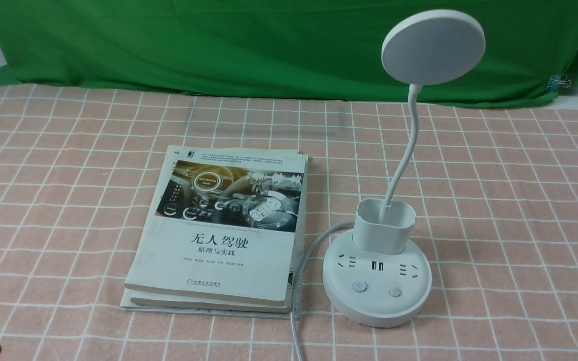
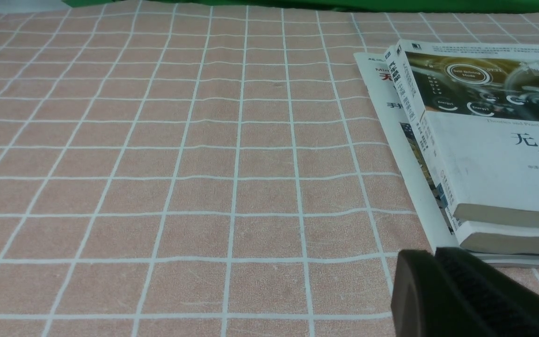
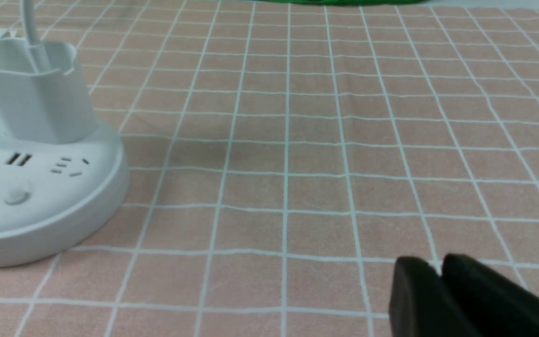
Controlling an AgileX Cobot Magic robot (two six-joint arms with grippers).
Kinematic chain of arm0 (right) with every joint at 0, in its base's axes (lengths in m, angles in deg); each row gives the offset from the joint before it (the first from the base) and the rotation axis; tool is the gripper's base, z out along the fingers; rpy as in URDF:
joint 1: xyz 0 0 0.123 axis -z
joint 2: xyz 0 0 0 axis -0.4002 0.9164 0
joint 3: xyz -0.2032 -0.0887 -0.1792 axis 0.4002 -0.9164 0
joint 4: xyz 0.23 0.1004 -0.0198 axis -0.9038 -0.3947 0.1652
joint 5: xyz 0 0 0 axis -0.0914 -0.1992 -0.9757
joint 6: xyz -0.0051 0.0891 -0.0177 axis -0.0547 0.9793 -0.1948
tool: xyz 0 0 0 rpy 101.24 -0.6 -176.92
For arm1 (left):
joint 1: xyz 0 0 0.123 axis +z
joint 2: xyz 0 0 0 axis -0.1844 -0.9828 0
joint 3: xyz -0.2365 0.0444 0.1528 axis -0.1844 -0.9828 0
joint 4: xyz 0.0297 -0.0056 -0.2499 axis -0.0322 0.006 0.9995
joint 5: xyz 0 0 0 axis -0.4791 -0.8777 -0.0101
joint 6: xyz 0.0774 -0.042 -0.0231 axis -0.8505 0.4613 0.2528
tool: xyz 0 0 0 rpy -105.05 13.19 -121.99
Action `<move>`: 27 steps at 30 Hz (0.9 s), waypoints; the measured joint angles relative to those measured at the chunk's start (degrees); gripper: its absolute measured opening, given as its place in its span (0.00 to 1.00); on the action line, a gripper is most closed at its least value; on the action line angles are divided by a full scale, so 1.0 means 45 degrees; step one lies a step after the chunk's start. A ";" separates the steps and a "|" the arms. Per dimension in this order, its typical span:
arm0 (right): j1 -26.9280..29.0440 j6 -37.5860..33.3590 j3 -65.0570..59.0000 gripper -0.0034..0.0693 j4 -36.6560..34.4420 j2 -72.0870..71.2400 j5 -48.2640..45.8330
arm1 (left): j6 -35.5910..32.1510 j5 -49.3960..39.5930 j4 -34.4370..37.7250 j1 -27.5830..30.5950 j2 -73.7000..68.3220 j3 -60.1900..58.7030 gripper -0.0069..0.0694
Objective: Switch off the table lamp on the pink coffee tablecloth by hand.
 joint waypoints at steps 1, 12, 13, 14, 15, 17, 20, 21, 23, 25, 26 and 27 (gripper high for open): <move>0.0000 0.0000 0.0000 0.25 0.0000 0.0000 0.0000 | 0.0000 0.0000 0.0000 0.0000 0.0000 0.0000 0.10; 0.0000 0.0000 0.0000 0.27 0.0000 0.0000 0.0000 | 0.0000 0.0000 0.0000 0.0000 0.0000 0.0000 0.10; 0.0000 0.0000 0.0000 0.27 0.0000 0.0000 0.0000 | 0.0000 0.0000 0.0000 0.0000 0.0000 0.0000 0.10; 0.0000 0.0000 0.0000 0.27 0.0000 0.0000 0.0000 | 0.0000 0.0000 0.0000 0.0000 0.0000 0.0000 0.10; 0.0000 0.0000 0.0000 0.27 0.0000 0.0000 0.0000 | 0.0000 0.0000 0.0000 0.0000 0.0000 0.0000 0.10; 0.0000 0.0000 0.0000 0.28 0.0000 0.0000 0.0000 | 0.0000 0.0000 0.0000 0.0000 0.0000 0.0000 0.10; 0.0000 0.0000 0.0000 0.29 0.0000 0.0000 0.0000 | 0.0000 0.0000 0.0000 0.0000 0.0000 0.0000 0.10; 0.0000 0.0000 0.0000 0.30 0.0000 0.0000 0.0000 | 0.0000 0.0000 0.0000 0.0000 0.0000 0.0000 0.10; 0.0000 0.0000 0.0000 0.30 0.0000 0.0000 0.0000 | 0.0000 0.0000 0.0000 0.0000 0.0000 0.0000 0.10; 0.0000 0.0000 0.0000 0.31 0.0000 0.0000 0.0000 | 0.0000 0.0000 0.0000 0.0000 0.0000 0.0000 0.10; 0.0000 0.0000 0.0000 0.31 0.0000 0.0000 0.0000 | 0.0000 0.0000 0.0000 0.0000 0.0000 0.0000 0.10; 0.0000 0.0000 0.0000 0.31 0.0000 0.0000 0.0000 | 0.0000 0.0000 0.0000 0.0000 0.0000 0.0000 0.10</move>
